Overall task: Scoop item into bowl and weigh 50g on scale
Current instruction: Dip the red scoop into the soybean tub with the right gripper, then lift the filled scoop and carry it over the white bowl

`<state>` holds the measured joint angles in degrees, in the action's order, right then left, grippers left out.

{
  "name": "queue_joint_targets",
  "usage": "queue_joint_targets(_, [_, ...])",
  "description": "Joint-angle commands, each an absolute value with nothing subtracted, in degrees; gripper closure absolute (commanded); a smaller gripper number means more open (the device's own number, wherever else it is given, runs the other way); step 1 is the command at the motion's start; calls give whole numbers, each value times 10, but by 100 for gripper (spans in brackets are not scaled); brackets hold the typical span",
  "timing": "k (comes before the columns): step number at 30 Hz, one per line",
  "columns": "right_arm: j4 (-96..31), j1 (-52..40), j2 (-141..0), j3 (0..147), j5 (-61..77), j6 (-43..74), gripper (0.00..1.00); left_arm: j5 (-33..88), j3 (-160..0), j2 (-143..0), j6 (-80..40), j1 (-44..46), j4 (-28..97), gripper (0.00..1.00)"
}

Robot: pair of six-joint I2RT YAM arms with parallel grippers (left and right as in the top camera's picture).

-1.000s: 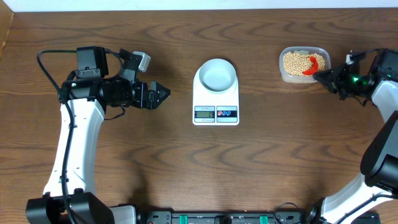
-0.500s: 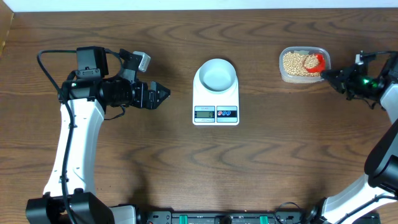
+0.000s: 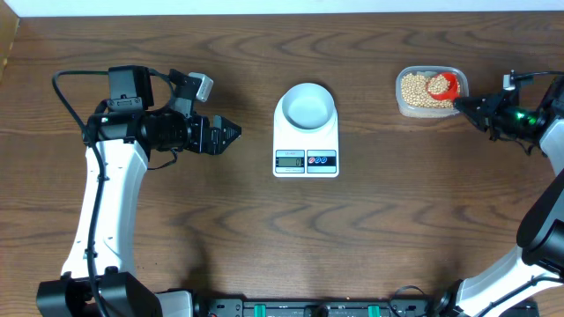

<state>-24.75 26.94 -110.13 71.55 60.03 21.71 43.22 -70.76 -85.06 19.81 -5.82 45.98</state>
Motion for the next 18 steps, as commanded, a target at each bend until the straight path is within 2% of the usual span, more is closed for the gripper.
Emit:
queue_joint_targets(1, [-246, 272, -1106, 712, 645, 205, 99, 439, -715, -839, 209, -58, 458, 10])
queue_joint_targets(18, [-246, 268, -1106, 712, 699, 209, 99, 439, -715, -839, 209, -58, 458, 10])
